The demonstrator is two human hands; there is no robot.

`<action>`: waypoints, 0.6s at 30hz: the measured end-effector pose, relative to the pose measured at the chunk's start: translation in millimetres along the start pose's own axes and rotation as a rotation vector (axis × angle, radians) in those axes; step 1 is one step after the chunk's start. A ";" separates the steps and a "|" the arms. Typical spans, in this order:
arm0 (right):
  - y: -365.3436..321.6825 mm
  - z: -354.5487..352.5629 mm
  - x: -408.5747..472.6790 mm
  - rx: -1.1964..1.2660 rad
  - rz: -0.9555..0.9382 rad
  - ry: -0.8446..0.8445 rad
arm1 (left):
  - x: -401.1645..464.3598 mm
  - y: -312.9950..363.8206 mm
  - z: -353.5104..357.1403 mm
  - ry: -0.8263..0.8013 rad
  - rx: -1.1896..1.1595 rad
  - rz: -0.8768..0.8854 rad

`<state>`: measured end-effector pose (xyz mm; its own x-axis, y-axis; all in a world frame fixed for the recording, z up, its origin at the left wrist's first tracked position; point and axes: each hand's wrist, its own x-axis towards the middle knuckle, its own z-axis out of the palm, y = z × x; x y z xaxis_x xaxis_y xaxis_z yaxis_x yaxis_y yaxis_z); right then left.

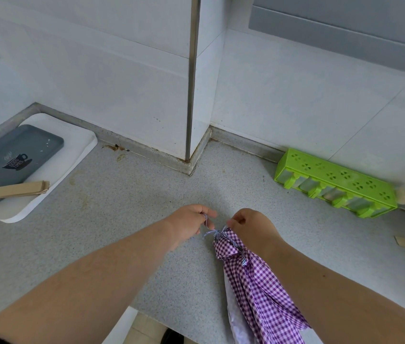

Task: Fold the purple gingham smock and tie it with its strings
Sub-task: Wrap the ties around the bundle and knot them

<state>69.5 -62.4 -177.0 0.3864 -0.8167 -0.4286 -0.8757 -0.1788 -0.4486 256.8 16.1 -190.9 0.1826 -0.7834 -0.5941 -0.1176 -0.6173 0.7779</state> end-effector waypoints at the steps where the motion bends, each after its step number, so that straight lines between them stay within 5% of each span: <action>1: -2.8 -0.6 1.2 0.065 0.008 0.028 | -0.1 0.4 -0.7 -0.013 0.011 0.008; 6: -21.3 -0.6 8.5 0.269 0.010 0.069 | 6.1 -5.2 -3.5 -0.058 0.045 0.019; 18: -46.7 5.9 9.9 0.095 -0.248 0.048 | 2.8 -8.1 -5.5 -0.116 0.203 0.021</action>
<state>115.9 -58.9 -165.0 0.5692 -0.7799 -0.2601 -0.7243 -0.3260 -0.6075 263.7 19.3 -197.8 0.0660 -0.7923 -0.6065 -0.3168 -0.5931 0.7402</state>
